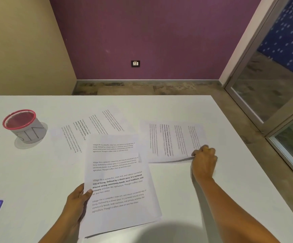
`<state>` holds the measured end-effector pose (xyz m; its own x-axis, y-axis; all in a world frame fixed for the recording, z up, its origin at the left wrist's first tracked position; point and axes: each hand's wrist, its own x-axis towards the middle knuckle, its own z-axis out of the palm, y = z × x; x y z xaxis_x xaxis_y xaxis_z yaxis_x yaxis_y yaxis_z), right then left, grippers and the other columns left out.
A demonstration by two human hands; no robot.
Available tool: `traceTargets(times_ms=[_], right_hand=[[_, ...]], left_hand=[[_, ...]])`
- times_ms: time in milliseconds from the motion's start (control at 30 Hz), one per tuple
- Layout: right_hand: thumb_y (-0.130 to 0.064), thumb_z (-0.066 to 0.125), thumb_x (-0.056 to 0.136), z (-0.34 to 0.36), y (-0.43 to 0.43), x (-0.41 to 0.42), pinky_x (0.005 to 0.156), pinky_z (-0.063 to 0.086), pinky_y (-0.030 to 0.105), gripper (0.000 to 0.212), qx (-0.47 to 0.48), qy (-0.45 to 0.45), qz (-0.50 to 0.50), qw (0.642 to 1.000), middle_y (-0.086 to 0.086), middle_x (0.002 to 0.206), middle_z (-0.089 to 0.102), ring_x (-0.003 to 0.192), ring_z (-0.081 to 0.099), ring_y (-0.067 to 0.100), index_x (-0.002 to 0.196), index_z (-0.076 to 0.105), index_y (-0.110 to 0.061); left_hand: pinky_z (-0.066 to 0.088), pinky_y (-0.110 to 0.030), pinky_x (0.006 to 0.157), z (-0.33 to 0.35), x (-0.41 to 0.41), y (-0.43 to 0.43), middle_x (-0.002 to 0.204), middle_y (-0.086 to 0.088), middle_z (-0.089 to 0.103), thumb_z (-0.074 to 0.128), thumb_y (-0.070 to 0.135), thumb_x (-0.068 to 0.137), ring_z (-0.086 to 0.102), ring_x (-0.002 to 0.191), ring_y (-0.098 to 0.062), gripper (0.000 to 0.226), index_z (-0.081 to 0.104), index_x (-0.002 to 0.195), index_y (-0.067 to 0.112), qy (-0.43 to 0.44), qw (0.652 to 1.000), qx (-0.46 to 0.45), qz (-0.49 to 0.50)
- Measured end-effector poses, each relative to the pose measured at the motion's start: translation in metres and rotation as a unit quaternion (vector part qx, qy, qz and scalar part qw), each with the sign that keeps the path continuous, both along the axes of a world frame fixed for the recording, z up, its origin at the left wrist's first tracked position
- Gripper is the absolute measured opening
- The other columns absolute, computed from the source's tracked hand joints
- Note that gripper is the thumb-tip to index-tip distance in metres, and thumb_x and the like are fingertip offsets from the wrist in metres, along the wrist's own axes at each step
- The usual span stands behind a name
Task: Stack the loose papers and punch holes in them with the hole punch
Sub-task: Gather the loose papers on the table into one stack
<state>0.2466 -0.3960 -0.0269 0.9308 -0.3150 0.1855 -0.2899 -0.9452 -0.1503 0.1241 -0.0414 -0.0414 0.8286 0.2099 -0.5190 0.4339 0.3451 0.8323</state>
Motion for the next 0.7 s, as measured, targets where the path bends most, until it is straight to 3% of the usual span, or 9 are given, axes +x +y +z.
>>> traceTargets(times_ms=[67,167,233,367,467,567,633,700], right_hand=[[0.008,0.05,0.083,0.0,0.0,-0.006,0.074,0.038,0.038,0.028,0.093,-0.059,-0.07,0.991,0.015,0.104,0.055,0.097,0.048,0.034,0.09,0.072,-0.008],[0.006,0.044,0.087,0.0,0.004,-0.009,0.073,0.04,0.029,0.026,0.335,-0.108,-0.187,0.917,0.011,0.113,0.052,0.096,0.056,0.033,0.092,0.067,-0.005],[0.004,0.038,0.092,-0.001,0.009,-0.012,0.079,0.042,0.029,0.031,0.411,-0.107,-0.194,0.884,0.016,0.121,0.055,0.102,0.057,0.034,0.098,0.068,-0.002],[-0.008,0.046,0.092,-0.009,0.024,-0.016,0.097,0.047,0.046,0.027,0.509,-0.115,-0.214,0.826,0.021,0.111,0.066,0.104,0.059,0.038,0.109,0.064,0.001],[-0.002,0.06,0.086,-0.014,0.03,-0.016,0.092,0.051,0.049,0.028,0.557,-0.119,-0.226,0.791,0.005,0.075,0.061,0.083,0.061,0.031,0.113,0.064,-0.004],[0.004,0.059,0.084,-0.017,0.031,-0.016,0.087,0.051,0.035,0.032,0.566,-0.104,-0.211,0.79,-0.004,0.063,0.048,0.066,0.052,0.019,0.113,0.065,-0.007],[0.005,0.056,0.085,-0.016,0.027,-0.016,0.073,0.045,0.024,0.035,0.58,-0.069,-0.184,0.791,-0.003,0.062,0.043,0.058,0.043,0.014,0.116,0.064,-0.01],[0.007,0.054,0.086,-0.015,0.023,-0.016,0.065,0.043,0.021,0.038,0.614,-0.021,-0.149,0.775,0.0,0.065,0.044,0.059,0.041,0.015,0.119,0.062,-0.01]], left_hand=[[0.055,-0.028,0.066,0.0,-0.001,0.003,0.117,-0.025,0.056,0.037,-0.009,0.092,0.058,0.088,-0.036,0.035,0.044,0.126,-0.011,0.005,1.0,0.007,-0.001],[0.056,-0.028,0.063,0.0,-0.003,0.005,0.102,-0.017,0.062,0.037,-0.009,0.092,0.065,0.079,-0.028,0.032,0.047,0.122,-0.009,0.011,1.0,0.01,0.001],[0.057,-0.027,0.062,-0.001,-0.004,0.006,0.106,-0.019,0.061,0.038,-0.008,0.092,0.063,0.084,-0.028,0.033,0.047,0.123,-0.008,0.012,1.0,0.015,0.0],[0.054,-0.041,0.078,-0.003,-0.003,0.007,0.118,-0.024,0.059,0.038,-0.007,0.092,0.06,0.093,-0.034,0.034,0.048,0.124,-0.007,0.02,1.0,0.016,-0.004],[0.058,-0.039,0.074,-0.002,-0.002,0.008,0.119,-0.022,0.059,0.039,-0.007,0.092,0.061,0.094,-0.034,0.033,0.049,0.123,-0.006,0.019,1.0,0.01,-0.008],[0.058,-0.039,0.066,0.001,-0.002,0.01,0.106,-0.017,0.069,0.042,-0.001,0.092,0.067,0.087,-0.032,0.027,0.057,0.115,0.0,0.024,0.999,0.005,-0.024],[0.057,-0.036,0.062,0.002,-0.001,0.01,0.094,-0.013,0.074,0.042,0.004,0.094,0.072,0.081,-0.029,0.023,0.061,0.108,0.003,0.035,0.998,-0.004,-0.043],[0.057,-0.035,0.057,0.005,0.001,0.01,0.09,-0.013,0.075,0.041,0.008,0.095,0.072,0.078,-0.029,0.023,0.062,0.105,0.004,0.047,0.997,-0.013,-0.062]])
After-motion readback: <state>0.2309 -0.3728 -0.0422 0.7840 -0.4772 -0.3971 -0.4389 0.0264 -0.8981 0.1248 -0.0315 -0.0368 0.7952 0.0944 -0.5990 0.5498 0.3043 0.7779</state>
